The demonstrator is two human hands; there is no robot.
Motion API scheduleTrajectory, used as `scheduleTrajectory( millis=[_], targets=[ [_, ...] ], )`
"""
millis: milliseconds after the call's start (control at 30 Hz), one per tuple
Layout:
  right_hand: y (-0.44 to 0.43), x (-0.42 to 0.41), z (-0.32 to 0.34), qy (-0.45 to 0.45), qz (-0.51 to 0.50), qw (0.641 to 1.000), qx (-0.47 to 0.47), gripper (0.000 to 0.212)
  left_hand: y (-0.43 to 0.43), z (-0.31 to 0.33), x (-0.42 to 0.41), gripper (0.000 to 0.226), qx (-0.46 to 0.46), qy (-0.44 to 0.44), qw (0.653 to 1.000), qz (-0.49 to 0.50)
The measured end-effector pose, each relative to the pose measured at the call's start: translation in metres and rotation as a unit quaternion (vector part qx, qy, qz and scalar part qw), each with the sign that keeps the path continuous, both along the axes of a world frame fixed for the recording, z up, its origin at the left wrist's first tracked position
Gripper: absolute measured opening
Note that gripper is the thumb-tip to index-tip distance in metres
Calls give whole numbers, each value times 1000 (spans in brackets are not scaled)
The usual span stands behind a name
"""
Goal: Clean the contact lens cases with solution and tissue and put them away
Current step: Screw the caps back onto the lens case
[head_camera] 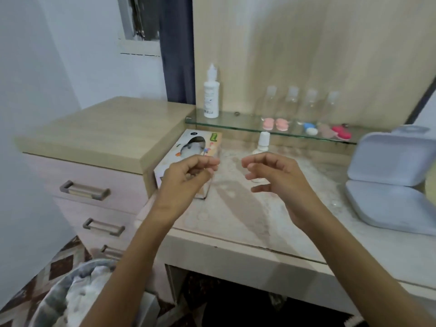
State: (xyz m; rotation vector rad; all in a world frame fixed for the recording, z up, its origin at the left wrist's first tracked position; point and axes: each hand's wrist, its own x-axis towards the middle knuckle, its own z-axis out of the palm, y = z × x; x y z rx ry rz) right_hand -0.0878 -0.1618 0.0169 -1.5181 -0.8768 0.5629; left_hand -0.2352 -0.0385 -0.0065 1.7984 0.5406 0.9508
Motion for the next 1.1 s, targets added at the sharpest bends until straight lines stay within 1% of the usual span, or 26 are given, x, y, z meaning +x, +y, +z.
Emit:
scheduleTrajectory(
  millis=[67,167,300,367,467,600,667,767,900,1000,1100],
  targets=[
    [-12,17,-2,-1,-22,1000,1,15,-8,-2,25,22,-9,-8,1000,-10],
    [-27,40,-7,4,-44,999,0,15,-16,-9,63,28,-6,7,1000,-8],
    [-41,64,-16,22,-68,997,-1,15,-18,-23,107,42,-24,29,999,34],
    [-45,72,-20,29,-80,996,-4,15,-18,-31,123,51,-43,36,997,57],
    [-48,83,-27,42,-93,995,-5,16,-16,-41,141,61,-48,39,994,87],
    [-51,94,-35,51,-99,994,-5,16,-13,-49,157,70,-45,41,994,87],
    [-50,97,-39,57,-101,993,-4,16,-11,-52,163,68,-33,35,995,84],
    [-45,100,-44,67,-101,993,7,16,-13,-55,167,55,-17,13,996,85],
    [-33,104,-48,64,-90,994,16,15,-19,-57,166,46,-2,-6,997,76],
    [-20,107,-51,45,-90,995,14,17,-23,-55,164,44,2,-9,999,51],
    [-4,106,-54,29,-84,996,3,23,-25,-55,164,46,-14,-11,1000,18]
  ],
)
